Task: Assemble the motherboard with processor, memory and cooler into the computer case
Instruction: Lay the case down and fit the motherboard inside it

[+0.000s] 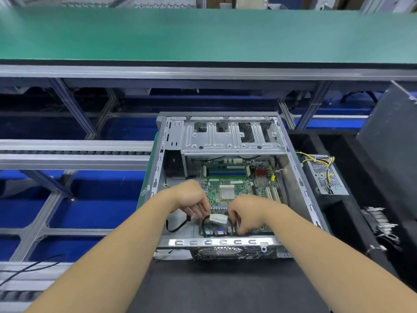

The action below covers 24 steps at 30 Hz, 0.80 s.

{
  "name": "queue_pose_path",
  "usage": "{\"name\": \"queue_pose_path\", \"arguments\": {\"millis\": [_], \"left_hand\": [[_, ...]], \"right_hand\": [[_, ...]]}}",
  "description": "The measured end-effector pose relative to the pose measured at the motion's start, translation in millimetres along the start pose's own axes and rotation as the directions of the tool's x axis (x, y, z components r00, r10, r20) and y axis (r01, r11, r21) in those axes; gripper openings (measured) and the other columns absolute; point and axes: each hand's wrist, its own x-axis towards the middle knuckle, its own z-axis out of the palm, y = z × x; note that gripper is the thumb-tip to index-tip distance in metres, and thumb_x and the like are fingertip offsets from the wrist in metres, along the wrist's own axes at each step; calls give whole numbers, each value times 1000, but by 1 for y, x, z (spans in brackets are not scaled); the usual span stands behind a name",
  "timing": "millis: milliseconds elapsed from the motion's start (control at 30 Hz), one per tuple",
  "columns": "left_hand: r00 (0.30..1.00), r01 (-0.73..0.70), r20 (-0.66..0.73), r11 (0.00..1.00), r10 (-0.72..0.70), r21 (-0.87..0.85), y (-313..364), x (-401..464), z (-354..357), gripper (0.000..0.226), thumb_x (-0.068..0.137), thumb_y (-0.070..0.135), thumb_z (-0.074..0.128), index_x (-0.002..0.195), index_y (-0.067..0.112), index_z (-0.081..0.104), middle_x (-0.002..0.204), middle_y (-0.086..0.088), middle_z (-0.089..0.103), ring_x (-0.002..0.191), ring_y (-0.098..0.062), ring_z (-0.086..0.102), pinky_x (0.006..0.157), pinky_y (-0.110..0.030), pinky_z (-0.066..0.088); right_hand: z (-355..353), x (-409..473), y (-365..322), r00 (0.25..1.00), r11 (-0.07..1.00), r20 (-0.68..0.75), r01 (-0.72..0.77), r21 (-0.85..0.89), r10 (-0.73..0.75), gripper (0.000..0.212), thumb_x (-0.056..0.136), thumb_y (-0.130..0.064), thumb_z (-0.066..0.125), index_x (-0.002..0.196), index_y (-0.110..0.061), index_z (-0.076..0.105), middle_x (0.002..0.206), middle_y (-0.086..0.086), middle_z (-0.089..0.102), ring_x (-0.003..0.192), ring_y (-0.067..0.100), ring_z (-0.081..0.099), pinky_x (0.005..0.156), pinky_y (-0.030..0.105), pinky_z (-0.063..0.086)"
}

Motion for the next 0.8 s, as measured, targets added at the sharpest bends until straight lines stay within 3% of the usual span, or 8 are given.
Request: {"name": "queue_pose_path", "arguments": {"millis": [100, 167, 233, 333, 433, 567, 667, 800], "left_hand": [[971, -53, -229, 995, 72, 88, -1, 14, 1, 26, 91, 0, 46, 87, -2, 72, 82, -16, 74, 68, -23, 69, 55, -24, 50], [896, -76, -412, 970, 168, 229, -2, 22, 5, 25, 88, 1, 44, 80, 3, 67, 88, -15, 72, 76, -25, 65, 63, -32, 51], [854, -78, -467, 943, 231, 325, 0, 28, 11, 20, 90, 8, 46, 81, 15, 62, 95, -6, 69, 86, -24, 64, 74, -36, 53], [870, -136, -389, 907, 302, 399, -3, 34, 18, 12, 91, 15, 50, 89, 23, 59, 95, 2, 64, 90, -22, 60, 81, -38, 54], [891, -262, -247, 877, 380, 403, -4, 36, 26, 15, 87, 13, 54, 84, 26, 60, 79, 9, 60, 78, -16, 58, 73, -31, 51], [902, -338, -136, 866, 410, 367, -1, 39, 35, 25, 87, 10, 52, 71, 28, 56, 66, 11, 55, 61, -7, 47, 54, -25, 37], [915, -329, -93, 860, 392, 391, 0, 42, 35, 30, 92, 15, 49, 65, 29, 51, 67, 10, 53, 68, -14, 49, 58, -28, 35], [945, -297, -119, 952, 305, 79, 3, 43, 37, 35, 90, 28, 48, 56, 24, 55, 51, 12, 48, 52, -9, 43, 51, -26, 34]], "right_hand": [[3, 5, -2, 1000, 998, 28, 9, -61, -8, 24, 76, -18, 84, 88, -16, 64, 81, -3, 59, 75, 20, 59, 55, 25, 45], [4, 7, -1, 1000, 998, 18, 23, -54, -22, 24, 76, -19, 84, 86, -16, 62, 77, -5, 58, 67, 14, 55, 51, 23, 39], [5, 6, 2, 999, 999, 8, 32, -20, -32, 26, 77, -21, 85, 88, -20, 61, 75, -10, 57, 64, 7, 52, 51, 21, 37], [6, 8, 4, 1000, 999, -9, 28, 42, -28, 26, 77, -28, 85, 87, -17, 64, 74, -10, 58, 67, 10, 54, 56, 22, 42], [7, 12, 2, 999, 988, -22, 28, 155, -25, 36, 80, -37, 82, 83, -5, 67, 69, -2, 58, 59, 12, 49, 57, 26, 43], [4, 16, 0, 984, 959, -177, 38, 281, 13, 6, 88, -15, 70, 83, -11, 71, 70, -7, 59, 58, 4, 50, 57, 16, 42], [4, 15, 4, 968, 882, -233, 28, 470, 94, 7, 91, -12, 67, 84, -13, 67, 72, 5, 70, 53, 8, 61, 58, 29, 57], [3, 15, 8, 983, 841, -162, 14, 541, 88, 12, 86, -14, 78, 80, -15, 67, 73, 5, 72, 51, 9, 62, 58, 29, 57]]}}
